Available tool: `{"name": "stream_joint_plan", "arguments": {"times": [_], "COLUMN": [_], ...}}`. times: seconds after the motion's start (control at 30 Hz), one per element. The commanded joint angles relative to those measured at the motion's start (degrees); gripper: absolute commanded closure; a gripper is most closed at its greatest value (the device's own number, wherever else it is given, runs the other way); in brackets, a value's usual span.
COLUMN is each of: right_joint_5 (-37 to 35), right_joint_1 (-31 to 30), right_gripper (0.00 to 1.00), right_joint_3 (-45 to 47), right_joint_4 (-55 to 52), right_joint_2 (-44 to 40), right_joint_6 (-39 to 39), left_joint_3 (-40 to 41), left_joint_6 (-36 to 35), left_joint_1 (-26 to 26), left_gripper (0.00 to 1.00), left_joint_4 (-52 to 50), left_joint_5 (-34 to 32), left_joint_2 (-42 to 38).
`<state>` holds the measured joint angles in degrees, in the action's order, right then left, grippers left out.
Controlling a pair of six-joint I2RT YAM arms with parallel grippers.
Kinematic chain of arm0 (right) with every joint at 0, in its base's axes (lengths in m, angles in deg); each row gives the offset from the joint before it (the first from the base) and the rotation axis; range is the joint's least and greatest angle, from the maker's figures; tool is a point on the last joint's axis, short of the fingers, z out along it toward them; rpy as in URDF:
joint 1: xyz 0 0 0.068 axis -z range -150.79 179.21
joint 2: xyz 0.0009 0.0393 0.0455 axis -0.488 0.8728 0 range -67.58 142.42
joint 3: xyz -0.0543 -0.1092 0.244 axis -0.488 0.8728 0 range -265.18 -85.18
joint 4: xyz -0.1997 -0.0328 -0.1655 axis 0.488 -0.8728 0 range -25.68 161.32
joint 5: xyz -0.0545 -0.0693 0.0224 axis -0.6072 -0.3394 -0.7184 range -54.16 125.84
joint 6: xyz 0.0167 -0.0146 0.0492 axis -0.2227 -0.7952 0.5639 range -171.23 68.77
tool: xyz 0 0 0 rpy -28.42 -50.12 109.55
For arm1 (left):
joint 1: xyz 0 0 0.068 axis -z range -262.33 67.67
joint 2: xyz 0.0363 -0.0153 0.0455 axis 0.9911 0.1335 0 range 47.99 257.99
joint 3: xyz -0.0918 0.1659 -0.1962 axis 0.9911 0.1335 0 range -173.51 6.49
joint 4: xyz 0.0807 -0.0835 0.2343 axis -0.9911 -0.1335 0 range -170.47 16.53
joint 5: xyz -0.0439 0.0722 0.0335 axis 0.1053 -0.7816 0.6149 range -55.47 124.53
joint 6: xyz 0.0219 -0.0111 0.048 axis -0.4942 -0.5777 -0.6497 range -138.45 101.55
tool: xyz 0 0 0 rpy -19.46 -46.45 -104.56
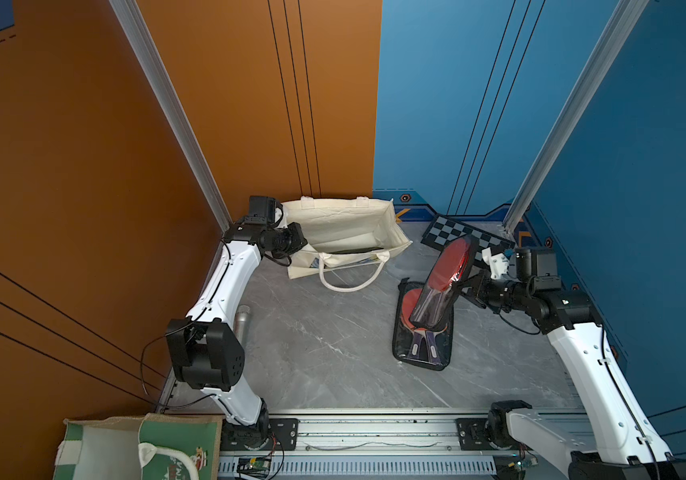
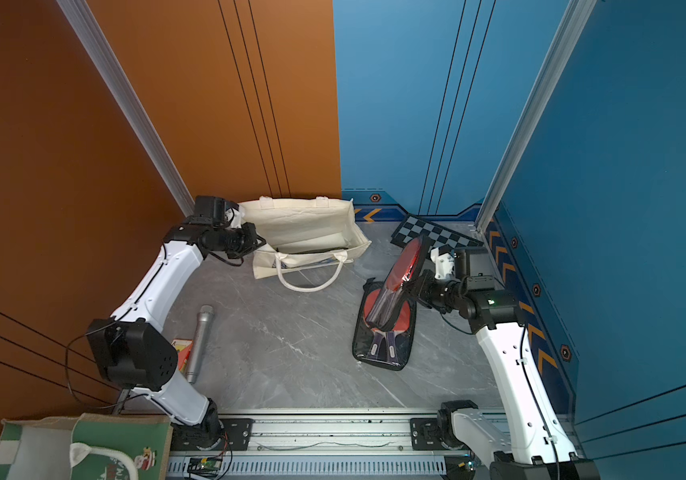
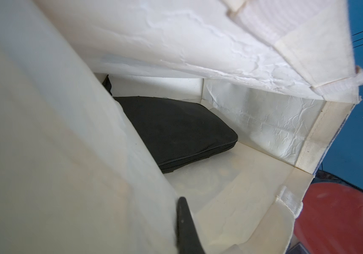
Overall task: Remove the ping pong set from the canvas bag
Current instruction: Place the ping pong set at the center of the board.
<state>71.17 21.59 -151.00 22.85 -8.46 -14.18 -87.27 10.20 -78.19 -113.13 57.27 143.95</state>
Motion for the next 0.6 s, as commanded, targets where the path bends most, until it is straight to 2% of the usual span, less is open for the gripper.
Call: {"name": "stream_joint_plan", "arguments": {"times": [0.0,0.13,0.23,0.4,0.57], "right_joint_5": [4.0,0.9,-0.3,-0.8,-0.8], "right_joint_1": [-6.5,-19.1,-25.7,-32.0,-37.4], "right_gripper": [1.00,1.00,1.00,1.00,1.00], "right_joint_3": [4.1,10.7,12.2,12.6,12.3], "right_joint_4": [9.6,21.0,30.5,44.7,65.2], "right_joint_2": [-2.5,1.2,6.4,15.7,28.1], "right_joint_6": [6.7,12.8,16.0,21.6,30.1], "left_joint_3": [-2.7,-2.5,-1.8,-1.3,-0.6], "left_joint_6": [0.7,1.0,1.0,1.5,1.9], "left_joint_1": [-0.3,-0.4,-0.4,-0.7,-0.7], "left_gripper": [1.00,1.00,1.00,1.00,1.00], "left_joint_4": [4.9,5.1,5.3,6.2,6.6], "left_joint_5": [2.4,2.9,3.0,3.3,3.9], "left_joint_2": [0.0,0.1,-0.6,-1.3,-1.6]}}
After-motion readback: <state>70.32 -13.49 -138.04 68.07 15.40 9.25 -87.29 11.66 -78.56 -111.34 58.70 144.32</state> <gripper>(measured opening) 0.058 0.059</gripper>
